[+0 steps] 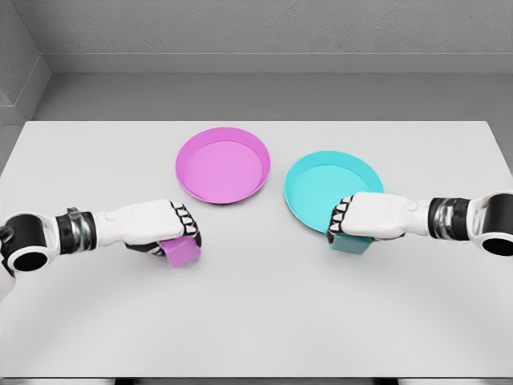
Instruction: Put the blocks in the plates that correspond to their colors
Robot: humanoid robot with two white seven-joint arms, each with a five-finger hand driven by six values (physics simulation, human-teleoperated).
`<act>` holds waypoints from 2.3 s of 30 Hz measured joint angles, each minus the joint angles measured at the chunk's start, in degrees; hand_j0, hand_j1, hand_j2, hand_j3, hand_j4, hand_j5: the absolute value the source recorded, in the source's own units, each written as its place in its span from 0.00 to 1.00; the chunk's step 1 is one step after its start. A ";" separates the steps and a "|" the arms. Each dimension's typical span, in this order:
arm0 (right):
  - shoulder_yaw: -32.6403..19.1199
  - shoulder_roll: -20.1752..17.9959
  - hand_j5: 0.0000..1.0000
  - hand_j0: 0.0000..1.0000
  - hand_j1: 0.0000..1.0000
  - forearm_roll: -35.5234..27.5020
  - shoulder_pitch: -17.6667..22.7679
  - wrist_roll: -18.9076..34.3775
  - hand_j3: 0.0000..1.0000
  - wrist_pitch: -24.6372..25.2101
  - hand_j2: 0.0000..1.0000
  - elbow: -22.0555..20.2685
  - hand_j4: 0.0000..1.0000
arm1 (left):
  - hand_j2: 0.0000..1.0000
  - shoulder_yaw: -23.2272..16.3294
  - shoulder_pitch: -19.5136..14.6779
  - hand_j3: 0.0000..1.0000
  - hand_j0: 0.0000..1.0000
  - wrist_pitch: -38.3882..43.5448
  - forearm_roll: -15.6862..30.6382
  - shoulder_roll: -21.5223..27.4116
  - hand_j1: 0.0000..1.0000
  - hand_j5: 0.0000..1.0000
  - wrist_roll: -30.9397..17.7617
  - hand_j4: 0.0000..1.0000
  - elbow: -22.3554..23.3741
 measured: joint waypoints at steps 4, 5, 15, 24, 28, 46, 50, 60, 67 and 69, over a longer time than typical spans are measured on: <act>-0.36 0.07 0.64 0.64 0.64 -0.39 -1.58 -0.01 0.64 0.01 0.64 1.25 0.64 | 0.62 0.00 -1.93 0.62 0.62 0.00 0.28 -0.02 0.62 0.62 -0.01 0.62 0.76; -0.44 0.09 0.64 0.64 0.64 -0.47 -1.67 -0.04 0.64 0.01 0.64 1.69 0.64 | 0.62 0.00 -2.29 0.62 0.62 0.00 0.29 -0.04 0.62 0.62 0.00 0.62 1.16; -0.63 3.01 0.64 0.64 0.64 -0.56 -5.01 0.01 0.64 0.00 0.64 7.34 0.64 | 0.62 -0.21 -5.80 0.62 0.62 -0.01 0.27 -1.92 0.62 0.62 -0.02 0.62 3.90; -0.52 7.11 0.65 0.65 0.65 -0.45 -8.88 0.06 0.65 0.01 0.65 12.96 0.65 | 0.62 -0.27 -8.61 0.62 0.62 -0.01 0.16 -4.55 0.62 0.62 -0.29 0.62 7.56; -0.47 8.53 0.66 0.66 0.66 -0.35 -9.76 0.10 0.66 -0.01 0.66 14.33 0.66 | 0.62 -0.27 -10.28 0.62 0.62 -0.01 0.04 -5.94 0.62 0.62 -0.34 0.62 10.04; -6.27 9.31 1.00 1.00 1.00 -1.30 -10.29 -0.26 1.00 -0.03 1.00 17.58 1.00 | 0.62 -0.36 -16.35 0.62 0.62 -0.02 -0.39 -12.06 0.62 0.62 -0.83 0.62 18.22; -12.56 7.06 1.00 1.00 1.00 -4.14 -8.70 -0.32 1.00 -0.02 1.00 17.35 1.00 | 0.62 -0.37 -17.84 0.62 0.62 -0.01 -0.35 -13.73 0.62 0.62 -1.00 0.62 20.58; -29.12 4.38 1.00 1.00 1.00 -9.05 5.27 -0.90 1.00 -0.06 1.00 14.23 1.00 | 0.62 -0.38 -21.18 0.62 0.62 -0.03 -0.39 -17.04 0.62 0.62 -1.08 0.62 27.10; -34.87 3.62 1.00 1.00 1.00 -10.86 12.39 -2.99 1.00 -0.04 1.00 11.59 1.00 | 0.63 -0.31 -23.82 0.63 0.63 -0.02 -0.41 -19.44 0.63 0.63 -1.06 0.63 32.31; -35.38 2.82 1.00 1.00 1.00 -12.62 14.85 -3.23 1.00 -0.04 1.00 11.03 1.00 | 0.70 -0.21 -24.17 0.70 0.70 -0.02 -0.38 -20.02 0.70 0.70 -1.06 0.70 33.62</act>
